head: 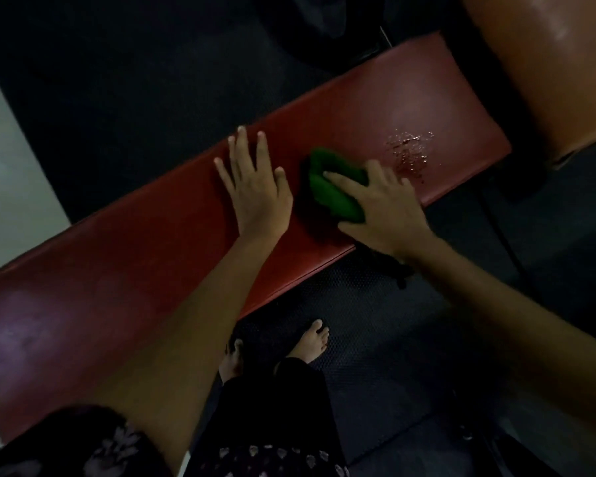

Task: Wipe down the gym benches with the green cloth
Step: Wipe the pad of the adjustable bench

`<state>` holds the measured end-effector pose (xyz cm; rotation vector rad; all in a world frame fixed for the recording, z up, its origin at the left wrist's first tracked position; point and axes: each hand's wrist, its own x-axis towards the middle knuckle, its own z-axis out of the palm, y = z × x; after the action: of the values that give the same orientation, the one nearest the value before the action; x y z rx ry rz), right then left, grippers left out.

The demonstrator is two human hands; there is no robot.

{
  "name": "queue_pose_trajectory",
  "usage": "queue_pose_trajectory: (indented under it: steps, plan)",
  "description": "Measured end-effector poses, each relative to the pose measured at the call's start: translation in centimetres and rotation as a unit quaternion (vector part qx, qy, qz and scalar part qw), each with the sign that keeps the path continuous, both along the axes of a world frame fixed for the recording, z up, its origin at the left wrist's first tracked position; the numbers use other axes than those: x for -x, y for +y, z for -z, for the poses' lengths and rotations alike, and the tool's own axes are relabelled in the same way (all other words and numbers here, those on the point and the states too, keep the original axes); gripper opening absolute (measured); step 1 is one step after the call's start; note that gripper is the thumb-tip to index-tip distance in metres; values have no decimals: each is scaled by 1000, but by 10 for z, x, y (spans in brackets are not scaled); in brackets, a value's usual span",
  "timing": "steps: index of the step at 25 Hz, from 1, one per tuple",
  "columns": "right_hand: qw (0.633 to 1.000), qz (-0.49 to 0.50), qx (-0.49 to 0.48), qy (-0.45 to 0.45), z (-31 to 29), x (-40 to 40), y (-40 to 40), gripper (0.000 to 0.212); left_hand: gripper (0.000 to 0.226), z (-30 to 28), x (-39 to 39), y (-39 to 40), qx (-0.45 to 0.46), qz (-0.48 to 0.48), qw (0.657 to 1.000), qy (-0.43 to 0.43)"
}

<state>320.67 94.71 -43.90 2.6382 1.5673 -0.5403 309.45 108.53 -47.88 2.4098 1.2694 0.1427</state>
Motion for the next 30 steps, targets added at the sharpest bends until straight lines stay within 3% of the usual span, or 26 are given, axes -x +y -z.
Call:
queue_pose_trajectory:
  steps: [4, 6, 7, 11, 13, 15, 17, 20, 22, 24, 27, 28, 30]
  plan:
    - [976, 216, -13, 9, 3, -70, -34, 73, 58, 5, -40, -15, -21, 46, 997, 49]
    - [961, 276, -9, -18, 5, -64, -22, 72, 58, 10, -42, -19, -42, 46, 996, 70]
    - [966, 258, -5, -27, 6, -54, -12, 72, 58, 11, -41, -18, -43, 43, 996, 70]
    - [999, 31, 1, -21, 1, -50, 2, 71, 58, 10, -42, -20, -40, 38, 996, 71]
    - [995, 103, 7, -15, -2, -84, 3, 69, 58, 10, -44, -20, -40, 38, 996, 75]
    - [963, 270, -11, 2, -2, -110, 9, 67, 57, 12, -42, -19, -43, 34, 995, 82]
    - [953, 301, 6, -28, 0, -99, 21, 67, 58, 13, -41, -20, -49, 32, 994, 90]
    - [994, 107, 0, -20, -1, -60, 38, 68, 58, 12, -41, -21, -52, 37, 994, 94]
    - [999, 31, -16, 0, -3, -67, 40, 67, 58, 12, -40, -19, -57, 36, 993, 96]
    - [996, 94, -11, 5, -1, -100, 38, 66, 58, 12, -42, -20, -57, 31, 993, 98]
    - [944, 330, -9, 17, -1, -140, 36, 66, 58, 12, -45, -23, -55, 29, 993, 102]
    - [933, 360, -4, 4, 1, -139, 39, 66, 59, 12, -45, -23, -56, 29, 993, 104]
    - [961, 277, 4, -14, 1, -118, 53, 67, 59, 14, -43, -23, -59, 29, 992, 107]
